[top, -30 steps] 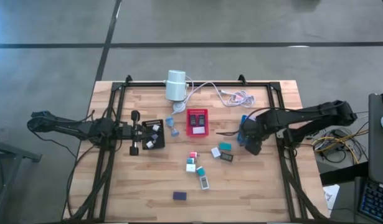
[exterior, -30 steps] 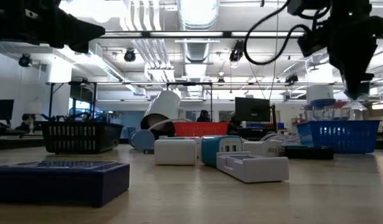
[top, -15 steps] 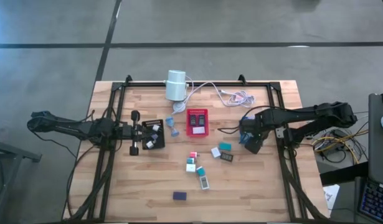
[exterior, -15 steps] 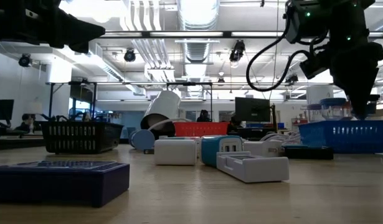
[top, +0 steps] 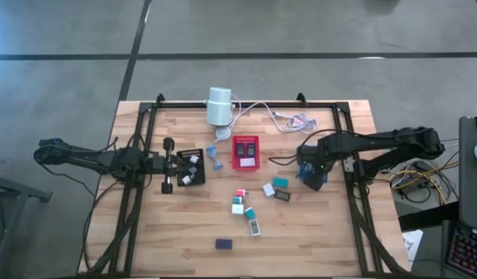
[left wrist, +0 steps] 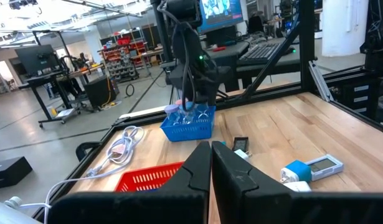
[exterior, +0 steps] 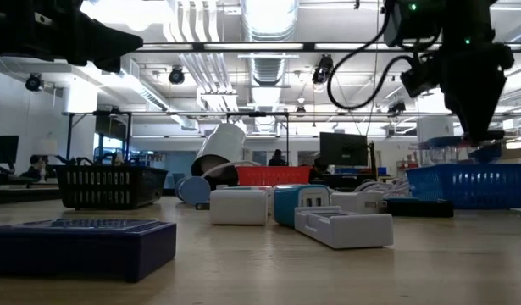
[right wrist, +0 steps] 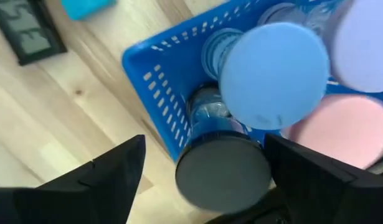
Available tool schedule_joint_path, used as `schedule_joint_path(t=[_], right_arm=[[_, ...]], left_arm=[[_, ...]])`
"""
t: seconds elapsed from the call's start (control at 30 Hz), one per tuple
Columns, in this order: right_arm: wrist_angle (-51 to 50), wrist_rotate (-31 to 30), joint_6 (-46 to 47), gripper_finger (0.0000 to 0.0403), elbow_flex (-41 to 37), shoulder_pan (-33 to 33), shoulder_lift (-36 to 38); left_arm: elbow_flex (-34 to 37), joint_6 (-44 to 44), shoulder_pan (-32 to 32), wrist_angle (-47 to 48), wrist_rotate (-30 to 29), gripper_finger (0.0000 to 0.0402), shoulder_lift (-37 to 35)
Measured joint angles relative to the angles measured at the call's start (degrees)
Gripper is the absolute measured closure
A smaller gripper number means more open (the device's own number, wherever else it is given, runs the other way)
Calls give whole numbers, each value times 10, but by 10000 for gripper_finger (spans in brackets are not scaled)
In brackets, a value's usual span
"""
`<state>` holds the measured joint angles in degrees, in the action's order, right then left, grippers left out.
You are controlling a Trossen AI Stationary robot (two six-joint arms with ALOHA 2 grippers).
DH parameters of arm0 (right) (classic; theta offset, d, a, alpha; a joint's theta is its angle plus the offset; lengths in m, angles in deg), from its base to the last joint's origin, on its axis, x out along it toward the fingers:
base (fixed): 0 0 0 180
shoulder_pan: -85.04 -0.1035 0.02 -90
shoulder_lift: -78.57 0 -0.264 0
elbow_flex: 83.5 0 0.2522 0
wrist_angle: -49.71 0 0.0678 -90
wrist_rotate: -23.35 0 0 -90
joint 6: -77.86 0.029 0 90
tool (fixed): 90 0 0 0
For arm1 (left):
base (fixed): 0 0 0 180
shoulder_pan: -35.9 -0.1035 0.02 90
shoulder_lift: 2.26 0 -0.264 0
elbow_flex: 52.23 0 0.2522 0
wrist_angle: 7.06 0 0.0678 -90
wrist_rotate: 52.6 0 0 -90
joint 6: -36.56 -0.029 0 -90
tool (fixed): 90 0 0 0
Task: Pick & Place Office items
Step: Put the blue hourglass into the blue basket, then put the dark blue digital clock into the red basket
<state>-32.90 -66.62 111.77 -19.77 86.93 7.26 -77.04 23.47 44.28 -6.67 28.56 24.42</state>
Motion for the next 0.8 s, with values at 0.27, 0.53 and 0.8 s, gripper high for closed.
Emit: schedule_joint_path(t=[0.27,0.53,0.8], right_arm=[[-107,-31,19,81,114,-3,3],[199,-181,-165,177,145,-80,90],[579,-103,-309,369,-20,-70,232]], left_arm=[[0,0,0,0,0,387,0],[0,0,0,0,0,387,0],[0,2,0,0,0,387,0]])
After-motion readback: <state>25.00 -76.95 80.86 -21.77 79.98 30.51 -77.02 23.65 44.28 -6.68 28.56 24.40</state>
